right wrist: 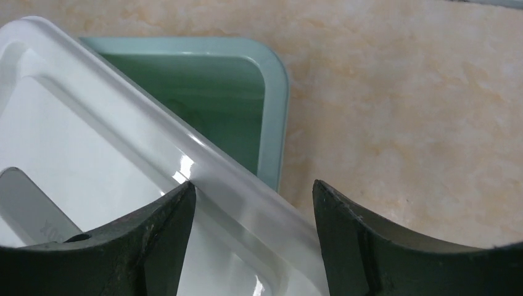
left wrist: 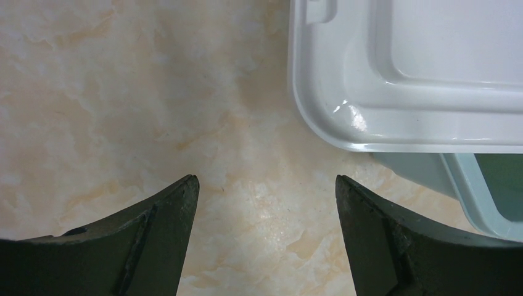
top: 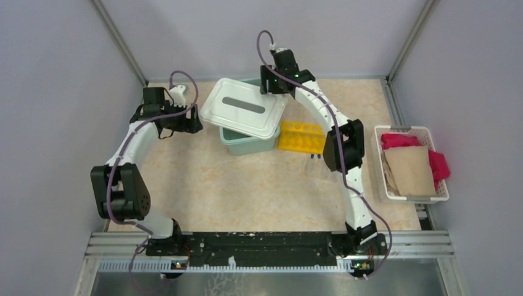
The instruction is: Organize the chemistry lab equipment
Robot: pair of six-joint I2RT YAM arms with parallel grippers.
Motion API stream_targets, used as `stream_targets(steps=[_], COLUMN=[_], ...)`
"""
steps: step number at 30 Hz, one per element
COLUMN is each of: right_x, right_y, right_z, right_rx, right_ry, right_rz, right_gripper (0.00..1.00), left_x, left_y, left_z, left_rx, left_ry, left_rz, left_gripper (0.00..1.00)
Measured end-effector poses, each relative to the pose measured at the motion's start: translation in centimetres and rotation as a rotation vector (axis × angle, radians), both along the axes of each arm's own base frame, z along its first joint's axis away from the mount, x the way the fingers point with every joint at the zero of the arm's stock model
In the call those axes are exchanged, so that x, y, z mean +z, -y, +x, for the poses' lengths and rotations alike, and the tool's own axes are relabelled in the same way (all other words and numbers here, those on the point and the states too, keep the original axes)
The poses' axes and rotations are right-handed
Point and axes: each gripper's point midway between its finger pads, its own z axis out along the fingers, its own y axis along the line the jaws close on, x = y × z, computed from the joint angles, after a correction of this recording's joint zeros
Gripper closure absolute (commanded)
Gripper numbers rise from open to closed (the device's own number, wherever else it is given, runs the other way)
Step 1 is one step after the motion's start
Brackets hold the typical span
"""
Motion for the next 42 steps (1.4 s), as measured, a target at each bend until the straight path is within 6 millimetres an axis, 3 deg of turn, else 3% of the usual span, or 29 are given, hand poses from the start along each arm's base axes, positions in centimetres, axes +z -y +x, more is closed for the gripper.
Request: stream_targets(steps=[10, 17, 21, 25, 31, 42], right_x=[-1.1, -1.1, -0.1, 0.4, -0.6, 1.3], right_y=[-0.7, 1.4, 2.0, 1.9, 1.5, 0.9], right_z=[-1.0, -5.0, -6.4, -7.1, -9.2, -13.1], right_rx=[0.042, 0.02, 0.012, 0.017, 0.033, 0.071], right_ry=[-0.01, -0.045, -0.031, -0.025, -0.056, -0.047], right_rz=[0.06, 0.056, 0.071, 0.081, 0.073, 0.095], right_gripper=[0.35, 0.39, 0.41, 0.43, 0.45, 0.45], left_x=[-1.0, 0.0, 0.5, 1.0, 1.1, 0.6], left_y=[0.9, 0.9, 2.2, 3.2, 3.7, 3.5], left_z=[3.5, 6.9, 8.3, 9.2, 10.3, 10.4], left_rx=[0.016, 0.031, 0.014, -0.004, -0.008, 0.003], left_ry=[-0.022, 0.02, 0.041, 0.061, 0.08, 0.081], left_rz=[-0.018, -0.009, -0.009, -0.011, -0.006, 0.005], left_gripper=[0.14, 0.15, 0.15, 0.15, 0.15, 0.15])
